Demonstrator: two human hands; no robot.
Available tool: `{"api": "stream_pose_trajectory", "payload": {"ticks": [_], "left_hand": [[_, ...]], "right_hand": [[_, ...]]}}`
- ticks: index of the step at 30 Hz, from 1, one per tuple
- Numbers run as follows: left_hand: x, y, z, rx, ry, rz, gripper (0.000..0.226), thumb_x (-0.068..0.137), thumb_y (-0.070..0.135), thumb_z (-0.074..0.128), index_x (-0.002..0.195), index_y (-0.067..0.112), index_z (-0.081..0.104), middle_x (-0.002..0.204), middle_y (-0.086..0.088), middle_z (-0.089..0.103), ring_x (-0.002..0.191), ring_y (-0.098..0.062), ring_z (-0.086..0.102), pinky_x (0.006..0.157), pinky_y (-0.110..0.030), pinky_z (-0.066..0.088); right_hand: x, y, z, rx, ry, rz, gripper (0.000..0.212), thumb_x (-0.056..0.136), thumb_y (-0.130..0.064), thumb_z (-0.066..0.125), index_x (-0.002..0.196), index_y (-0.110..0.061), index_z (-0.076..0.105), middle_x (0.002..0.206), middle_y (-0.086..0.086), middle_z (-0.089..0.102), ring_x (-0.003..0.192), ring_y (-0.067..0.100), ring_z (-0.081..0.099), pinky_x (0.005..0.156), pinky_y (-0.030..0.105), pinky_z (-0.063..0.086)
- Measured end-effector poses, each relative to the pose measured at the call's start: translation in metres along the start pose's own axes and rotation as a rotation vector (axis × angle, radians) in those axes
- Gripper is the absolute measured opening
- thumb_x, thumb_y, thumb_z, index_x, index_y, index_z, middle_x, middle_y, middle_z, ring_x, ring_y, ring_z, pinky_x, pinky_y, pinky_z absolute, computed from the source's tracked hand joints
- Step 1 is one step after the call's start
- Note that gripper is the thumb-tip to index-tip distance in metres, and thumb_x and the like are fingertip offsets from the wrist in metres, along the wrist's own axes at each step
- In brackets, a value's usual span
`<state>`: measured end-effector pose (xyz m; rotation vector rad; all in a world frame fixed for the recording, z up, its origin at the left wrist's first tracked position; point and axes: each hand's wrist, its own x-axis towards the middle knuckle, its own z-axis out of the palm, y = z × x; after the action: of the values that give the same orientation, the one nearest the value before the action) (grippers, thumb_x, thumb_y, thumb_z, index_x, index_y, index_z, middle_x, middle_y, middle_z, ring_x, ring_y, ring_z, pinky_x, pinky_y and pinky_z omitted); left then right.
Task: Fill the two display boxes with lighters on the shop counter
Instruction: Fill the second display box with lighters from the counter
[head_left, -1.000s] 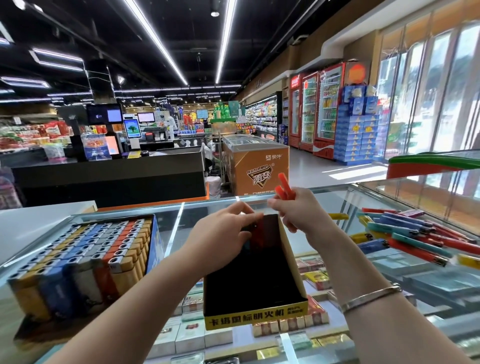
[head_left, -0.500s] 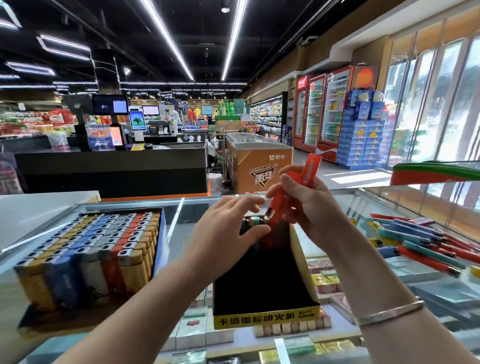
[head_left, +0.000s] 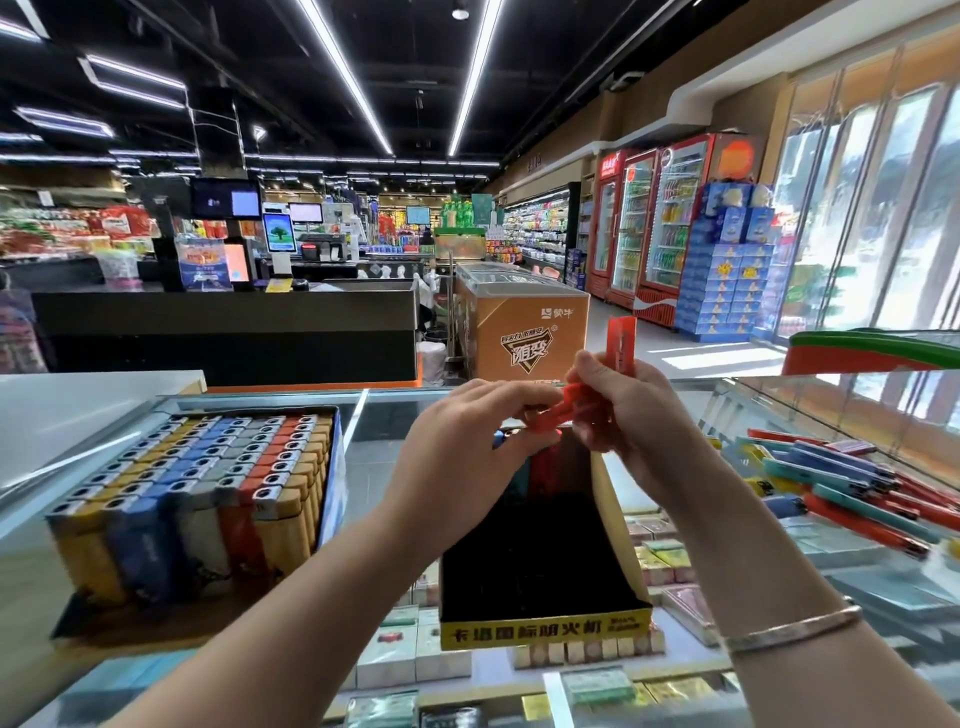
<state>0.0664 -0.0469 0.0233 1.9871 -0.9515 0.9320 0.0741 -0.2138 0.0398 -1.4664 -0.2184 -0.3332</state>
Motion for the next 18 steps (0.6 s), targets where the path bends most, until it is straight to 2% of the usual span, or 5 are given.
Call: {"api": "stream_pose_trajectory", "payload": {"ticks": [2, 5, 9, 11, 18], "left_hand": [[0.0, 0.002, -0.001, 0.029, 0.021, 0.035, 0.025, 0.076, 0.038, 0.066, 0.097, 0.025, 0.07, 0.091, 0.018, 0.062, 0.084, -0.004, 0.06, 0.072, -0.025, 0.052], [0.001, 0.0, -0.001, 0.003, -0.013, -0.006, 0.034, 0.077, 0.049, 0.061, 0.092, 0.02, 0.072, 0.091, 0.015, 0.057, 0.076, -0.007, 0.059, 0.066, -0.026, 0.053], [-0.002, -0.004, 0.002, 0.057, -0.133, -0.106, 0.029, 0.073, 0.04, 0.07, 0.099, 0.028, 0.068, 0.086, 0.018, 0.063, 0.07, 0.002, 0.058, 0.07, -0.022, 0.054], [-0.003, -0.006, 0.004, 0.075, -0.171, -0.15, 0.023, 0.073, 0.035, 0.074, 0.093, 0.032, 0.063, 0.081, 0.017, 0.066, 0.069, 0.001, 0.059, 0.068, -0.017, 0.05], [-0.007, 0.002, 0.009, 0.182, -0.127, -0.029, 0.018, 0.073, 0.025, 0.076, 0.079, 0.017, 0.062, 0.076, 0.004, 0.069, 0.063, -0.014, 0.062, 0.057, -0.025, 0.052]], "right_hand": [[0.002, 0.003, -0.001, -0.187, 0.146, -0.042, 0.025, 0.095, -0.023, 0.05, 0.075, -0.01, 0.058, 0.053, -0.001, 0.058, 0.042, 0.01, 0.049, 0.04, 0.019, 0.037], [0.005, 0.007, -0.006, -0.269, 0.282, -0.028, 0.023, 0.095, -0.022, 0.049, 0.077, -0.013, 0.059, 0.067, 0.004, 0.062, 0.058, 0.015, 0.052, 0.054, 0.025, 0.039], [0.006, 0.012, -0.005, -0.255, 0.208, 0.1, 0.02, 0.095, -0.02, 0.048, 0.081, -0.011, 0.058, 0.07, 0.005, 0.063, 0.064, 0.016, 0.056, 0.058, 0.028, 0.042], [0.005, 0.014, -0.002, -0.277, 0.19, 0.109, 0.02, 0.095, -0.021, 0.049, 0.08, -0.012, 0.059, 0.07, 0.005, 0.062, 0.066, 0.017, 0.057, 0.061, 0.029, 0.043], [0.004, 0.018, 0.008, -0.301, 0.179, 0.098, 0.021, 0.094, -0.016, 0.051, 0.074, -0.011, 0.058, 0.069, 0.004, 0.055, 0.068, 0.015, 0.053, 0.064, 0.025, 0.044]]}}
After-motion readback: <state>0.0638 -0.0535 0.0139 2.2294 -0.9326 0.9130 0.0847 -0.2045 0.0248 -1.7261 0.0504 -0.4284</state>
